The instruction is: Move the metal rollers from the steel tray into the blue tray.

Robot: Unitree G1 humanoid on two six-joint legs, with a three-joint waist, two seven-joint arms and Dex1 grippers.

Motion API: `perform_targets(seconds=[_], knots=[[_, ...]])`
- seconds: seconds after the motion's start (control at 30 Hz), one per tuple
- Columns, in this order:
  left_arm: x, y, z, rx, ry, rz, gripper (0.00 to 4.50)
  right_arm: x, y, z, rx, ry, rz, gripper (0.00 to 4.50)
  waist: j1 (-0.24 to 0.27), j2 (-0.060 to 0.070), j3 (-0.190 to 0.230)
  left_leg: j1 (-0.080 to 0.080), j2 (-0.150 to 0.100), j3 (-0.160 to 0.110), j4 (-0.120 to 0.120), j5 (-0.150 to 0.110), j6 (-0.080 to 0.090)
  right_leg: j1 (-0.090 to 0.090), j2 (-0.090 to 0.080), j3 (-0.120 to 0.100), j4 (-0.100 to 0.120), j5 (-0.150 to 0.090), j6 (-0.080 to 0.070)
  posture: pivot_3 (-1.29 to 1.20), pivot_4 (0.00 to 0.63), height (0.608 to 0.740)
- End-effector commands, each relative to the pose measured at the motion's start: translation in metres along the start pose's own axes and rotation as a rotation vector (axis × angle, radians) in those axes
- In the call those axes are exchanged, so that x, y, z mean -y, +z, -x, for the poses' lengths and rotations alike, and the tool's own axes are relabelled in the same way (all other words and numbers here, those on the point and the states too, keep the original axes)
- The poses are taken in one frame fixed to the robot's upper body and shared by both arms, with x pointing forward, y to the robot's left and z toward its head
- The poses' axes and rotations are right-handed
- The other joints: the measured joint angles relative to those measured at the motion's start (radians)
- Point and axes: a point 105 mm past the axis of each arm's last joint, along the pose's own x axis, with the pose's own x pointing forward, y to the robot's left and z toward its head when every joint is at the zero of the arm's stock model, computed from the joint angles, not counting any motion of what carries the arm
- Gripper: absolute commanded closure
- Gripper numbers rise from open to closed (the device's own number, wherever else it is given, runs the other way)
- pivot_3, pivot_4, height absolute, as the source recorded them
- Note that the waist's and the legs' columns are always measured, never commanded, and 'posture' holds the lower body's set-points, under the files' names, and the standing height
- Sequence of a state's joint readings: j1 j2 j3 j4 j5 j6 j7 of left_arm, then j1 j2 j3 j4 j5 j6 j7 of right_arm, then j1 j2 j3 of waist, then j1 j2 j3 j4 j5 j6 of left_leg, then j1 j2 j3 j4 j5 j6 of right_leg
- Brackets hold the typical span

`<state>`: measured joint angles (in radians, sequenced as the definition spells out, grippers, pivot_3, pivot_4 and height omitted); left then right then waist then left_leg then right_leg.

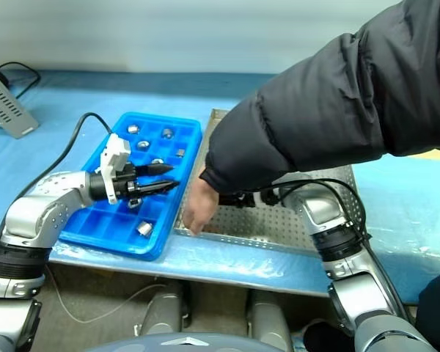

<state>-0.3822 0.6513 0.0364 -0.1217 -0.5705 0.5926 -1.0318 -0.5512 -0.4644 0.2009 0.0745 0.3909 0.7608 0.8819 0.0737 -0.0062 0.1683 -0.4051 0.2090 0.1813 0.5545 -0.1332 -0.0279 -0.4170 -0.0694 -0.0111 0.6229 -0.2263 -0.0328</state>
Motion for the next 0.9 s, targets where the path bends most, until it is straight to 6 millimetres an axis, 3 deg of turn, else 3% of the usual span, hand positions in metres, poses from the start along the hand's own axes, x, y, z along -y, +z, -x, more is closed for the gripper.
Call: perform_targets(seconds=[0.03, 0.2, 0.4, 0.6, 0.9], knots=[[0.003, 0.01, 0.003, 0.033, 0.002, -0.034, 1.76, 0.034, -0.004, 0.036, 0.062, -0.164, -0.011, 1.17, 0.008, 0.0, 0.0, 0.0, -0.001, 0.0, 0.0, 0.0, 0.0, 0.0, -0.001, 0.0, 0.0, 0.0, 0.0, -0.11, 0.15, 0.74], [0.004, 0.011, -0.003, 0.036, -0.016, -0.026, 1.76, 0.058, -0.034, 0.071, 0.061, -0.355, -0.071, 1.17, 0.002, 0.0, 0.0, 0.001, -0.001, 0.0, 0.002, -0.001, 0.002, 0.001, -0.002, 0.0, 0.0, 0.0, 0.0, -0.15, 0.15, 0.74], [0.001, 0.014, -0.013, 0.038, -0.052, -0.03, 1.76, 0.06, -0.048, 0.095, 0.114, -0.46, -0.136, 1.17, -0.014, 0.0, 0.0, 0.006, -0.001, 0.0, 0.002, -0.002, 0.004, 0.006, -0.001, 0.0, 0.0, 0.0, 0.001, -0.22, 0.15, 0.74], [-0.003, 0.018, -0.023, 0.037, -0.091, -0.043, 1.76, 0.052, -0.055, 0.099, 0.121, -0.482, -0.147, 1.17, -0.036, 0.001, 0.0, 0.009, -0.001, 0.0, 0.002, -0.004, 0.006, 0.01, -0.002, 0.0, -0.002, 0.0, 0.001, -0.27, 0.15, 0.74], [-0.005, 0.02, -0.03, 0.039, -0.111, -0.052, 1.76, 0.064, -0.047, 0.102, 0.183, -0.561, -0.137, 1.17, -0.056, 0.001, 0.0, 0.008, -0.001, 0.001, 0.001, -0.004, 0.007, 0.01, -0.001, 0.0, -0.004, 0.0, 0.001, -0.28, 0.15, 0.74]])
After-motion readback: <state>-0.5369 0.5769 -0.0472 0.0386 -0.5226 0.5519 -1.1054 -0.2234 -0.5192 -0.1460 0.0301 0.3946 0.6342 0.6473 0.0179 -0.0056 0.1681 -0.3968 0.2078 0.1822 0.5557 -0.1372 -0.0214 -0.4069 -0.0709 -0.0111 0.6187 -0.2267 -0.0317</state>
